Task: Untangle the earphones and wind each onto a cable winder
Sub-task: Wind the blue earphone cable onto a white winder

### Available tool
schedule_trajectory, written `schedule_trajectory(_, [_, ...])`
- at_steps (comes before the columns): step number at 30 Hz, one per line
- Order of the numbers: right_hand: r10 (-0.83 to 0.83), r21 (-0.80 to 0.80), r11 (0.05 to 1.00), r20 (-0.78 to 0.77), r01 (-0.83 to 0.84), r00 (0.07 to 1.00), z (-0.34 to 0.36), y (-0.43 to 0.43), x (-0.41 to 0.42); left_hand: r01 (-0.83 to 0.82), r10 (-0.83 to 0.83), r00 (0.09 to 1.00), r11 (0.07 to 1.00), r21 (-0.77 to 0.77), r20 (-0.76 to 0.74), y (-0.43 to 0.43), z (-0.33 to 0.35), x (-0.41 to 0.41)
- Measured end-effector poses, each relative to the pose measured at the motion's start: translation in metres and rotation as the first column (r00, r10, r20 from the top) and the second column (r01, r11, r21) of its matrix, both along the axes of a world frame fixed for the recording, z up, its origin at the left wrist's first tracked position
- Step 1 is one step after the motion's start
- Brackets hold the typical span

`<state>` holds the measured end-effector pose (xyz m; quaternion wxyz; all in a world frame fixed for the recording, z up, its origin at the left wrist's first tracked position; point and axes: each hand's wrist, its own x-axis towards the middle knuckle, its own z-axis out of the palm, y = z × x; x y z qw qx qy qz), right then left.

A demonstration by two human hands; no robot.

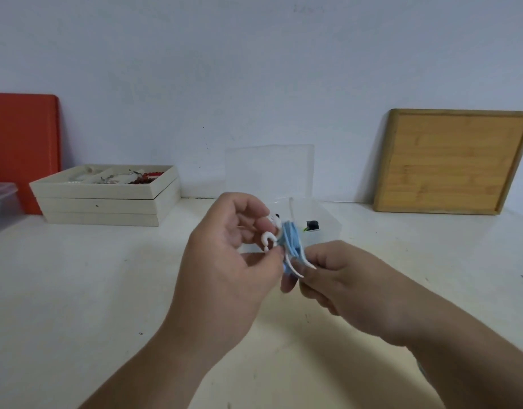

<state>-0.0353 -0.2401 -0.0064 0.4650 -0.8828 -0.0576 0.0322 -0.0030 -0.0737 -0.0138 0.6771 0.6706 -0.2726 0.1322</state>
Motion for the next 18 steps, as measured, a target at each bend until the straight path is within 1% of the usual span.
schedule_trajectory(2, [0.063,0.018,0.998,-0.007,-0.063,0.998,0.001,0.001,-0.002,-0.076,0.076,0.997,0.997,-0.007,0.001,0.002,-0.001,0.004])
schedule_trajectory(4, [0.089,0.008,0.996,-0.006,-0.089,0.996,0.004,0.0,-0.003,-0.136,0.136,0.991,0.991,0.0,-0.003,0.004,-0.002,0.008])
schedule_trajectory(8, [0.072,-0.061,0.996,0.04,-0.069,0.997,0.009,-0.005,-0.005,-0.219,0.218,0.976,0.974,0.06,0.027,0.006,-0.003,0.011])
schedule_trajectory(11, [0.079,-0.039,0.996,0.071,-0.076,0.994,0.011,-0.008,-0.005,-0.225,0.217,0.973,0.966,0.127,0.075,0.005,-0.004,0.009])
schedule_trajectory(14, [0.109,0.009,0.994,0.132,-0.111,0.985,0.012,-0.006,-0.006,-0.233,0.198,0.965,0.949,0.214,0.172,0.004,-0.004,0.004])
schedule_trajectory(16, [0.085,0.041,0.995,0.189,-0.095,0.978,0.013,-0.006,-0.006,-0.218,0.169,0.965,0.942,0.257,0.199,0.004,-0.004,0.002])
schedule_trajectory(18, [0.023,0.106,0.993,0.231,-0.049,0.973,0.014,-0.008,-0.006,-0.196,0.139,0.97,0.933,0.301,0.2,0.005,-0.005,0.003])
